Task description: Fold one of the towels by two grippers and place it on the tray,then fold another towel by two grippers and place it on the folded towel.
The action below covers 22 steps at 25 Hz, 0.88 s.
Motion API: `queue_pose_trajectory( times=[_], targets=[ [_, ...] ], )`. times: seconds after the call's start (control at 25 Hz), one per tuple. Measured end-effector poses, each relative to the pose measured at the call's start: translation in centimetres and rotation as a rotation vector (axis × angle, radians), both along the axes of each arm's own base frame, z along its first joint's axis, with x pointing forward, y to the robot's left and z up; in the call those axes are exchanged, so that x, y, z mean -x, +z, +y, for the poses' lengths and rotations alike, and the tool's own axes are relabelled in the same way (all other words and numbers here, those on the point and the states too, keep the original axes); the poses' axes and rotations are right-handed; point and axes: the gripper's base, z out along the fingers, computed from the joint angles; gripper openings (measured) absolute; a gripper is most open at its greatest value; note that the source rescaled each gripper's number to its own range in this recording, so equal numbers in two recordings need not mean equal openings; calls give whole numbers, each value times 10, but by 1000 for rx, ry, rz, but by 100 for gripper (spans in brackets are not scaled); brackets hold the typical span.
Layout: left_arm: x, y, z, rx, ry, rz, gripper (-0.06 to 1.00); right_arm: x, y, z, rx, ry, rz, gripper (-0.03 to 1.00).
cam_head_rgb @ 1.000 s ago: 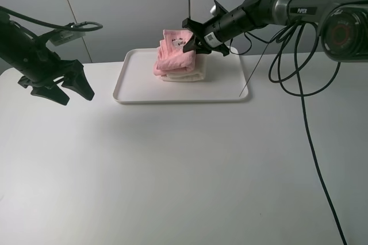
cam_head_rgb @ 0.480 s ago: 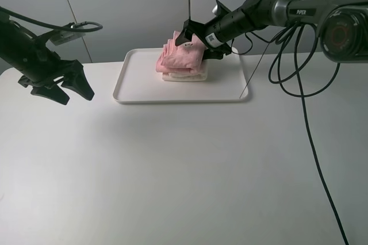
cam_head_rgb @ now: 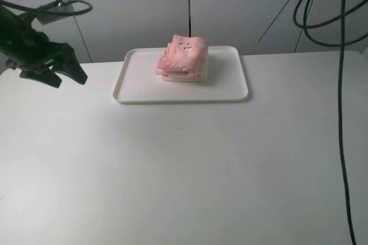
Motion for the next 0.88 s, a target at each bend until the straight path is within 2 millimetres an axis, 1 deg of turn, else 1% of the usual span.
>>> queue_pose_trajectory(
  times=[0.04, 0.16, 0.2, 0.24, 0.32, 0.4, 0.44, 0.48, 0.52, 0.6, 0.64, 0.68, 0.72, 0.76, 0.8, 0.88],
  targets=[
    [4, 12, 1, -11, 3, -35, 93, 7, 13, -3, 22, 3, -5, 100],
    [20, 48, 4, -43, 5, -141, 93, 29, 42, -13, 95, 13, 8, 100],
    [26, 60, 4, -50, 8, -178, 93, 37, 46, -16, 115, 18, 26, 100],
    [33, 68, 5, -57, 13, -206, 93, 46, 52, -19, 134, 16, 32, 100],
    [52, 86, 6, -69, 21, -276, 93, 66, 58, -27, 164, 6, 57, 100],
    [72, 98, 7, -77, 23, -323, 93, 88, 61, -36, 198, -7, 73, 100],
    [82, 102, 8, -81, 25, -345, 93, 102, 63, -41, 212, -12, 75, 100],
    [93, 106, 8, -82, 28, -365, 93, 115, 62, -45, 224, -16, 85, 100],
    [102, 107, 8, -82, 33, -375, 93, 131, 68, -51, 236, -22, 71, 100],
    [121, 111, 9, -82, 50, -404, 93, 166, 73, -62, 256, -28, 57, 100],
    [130, 114, 9, -83, 60, -420, 93, 182, 71, -67, 264, -28, 62, 100],
    [138, 113, 10, -84, 74, -423, 93, 202, 77, -73, 263, -31, 42, 100],
    [148, 114, 11, -86, 90, -433, 93, 221, 79, -78, 266, -33, 31, 100],
    [157, 114, 12, -93, 101, -446, 93, 238, 76, -83, 270, -33, 30, 100],
    [165, 112, 13, -96, 112, -445, 93, 256, 79, -88, 267, -36, 9, 100],
    [185, 107, 14, -99, 130, -445, 93, 291, 76, -98, 257, -48, -16, 100]
  ],
)
